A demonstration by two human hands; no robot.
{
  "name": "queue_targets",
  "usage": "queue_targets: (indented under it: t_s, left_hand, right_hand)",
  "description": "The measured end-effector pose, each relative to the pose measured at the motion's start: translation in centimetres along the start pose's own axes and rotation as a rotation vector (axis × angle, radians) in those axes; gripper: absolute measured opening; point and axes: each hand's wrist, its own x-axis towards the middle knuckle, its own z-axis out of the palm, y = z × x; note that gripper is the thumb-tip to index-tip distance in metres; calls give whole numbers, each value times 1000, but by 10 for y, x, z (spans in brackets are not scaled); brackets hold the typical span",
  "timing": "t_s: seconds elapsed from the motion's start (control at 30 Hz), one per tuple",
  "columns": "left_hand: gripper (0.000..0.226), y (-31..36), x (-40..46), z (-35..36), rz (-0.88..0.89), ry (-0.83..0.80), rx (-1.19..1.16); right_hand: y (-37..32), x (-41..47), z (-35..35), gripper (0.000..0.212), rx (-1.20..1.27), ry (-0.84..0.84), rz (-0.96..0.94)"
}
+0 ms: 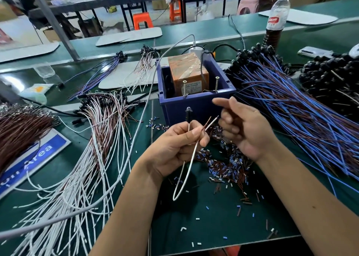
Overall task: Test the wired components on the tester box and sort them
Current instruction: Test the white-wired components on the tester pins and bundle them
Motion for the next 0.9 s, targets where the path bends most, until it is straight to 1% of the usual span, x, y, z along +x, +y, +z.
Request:
queue_targets:
  t_s: [0.07,0.13,0.17,0.27,0.33,0.4,0.5,0.6,0.67,0.77,0.83,0.9]
  left_hand:
    - [17,1,1,2,60,48,18]
    - [23,1,5,4,117,125,46]
    - [24,0,6,5,141,151,53]
    - [17,-4,8,6,190,182,48]
    - [13,-6,8,5,201,193,84]
    - [12,-6,8,5,195,193,114]
    - [14,-5,8,6,182,172,122]
    - [12,-6,7,7,168,155,148]
    - [11,-8,9,8,166,186,193]
    - [17,-10,13,10,219,327,260]
    - [21,-10,16,11,349,470,328]
    - [19,-11,18,10,524,670,499]
  right_hand:
    - [1,1,-2,45,-72,34,27]
    - [5,0,0,57,-160,9,57]
    - [8,0,3,56,-179,-22,55]
    - [13,-2,8,40,-166,-115,9]
    - [15,-2,9,31,-182,-122,-21]
    - [16,-2,10,28,-176,-106,-27]
    - [16,-2,11,24,-95,-140,9]
    - [15,-2,14,8,-52,-170,46]
    - [13,-1,15,12,-34,-173,49]
    - [11,0,18,16,-67,-76,-26]
    - [10,0,21,20,-162,31,-154]
    - [10,-1,22,18,-255,137,-315]
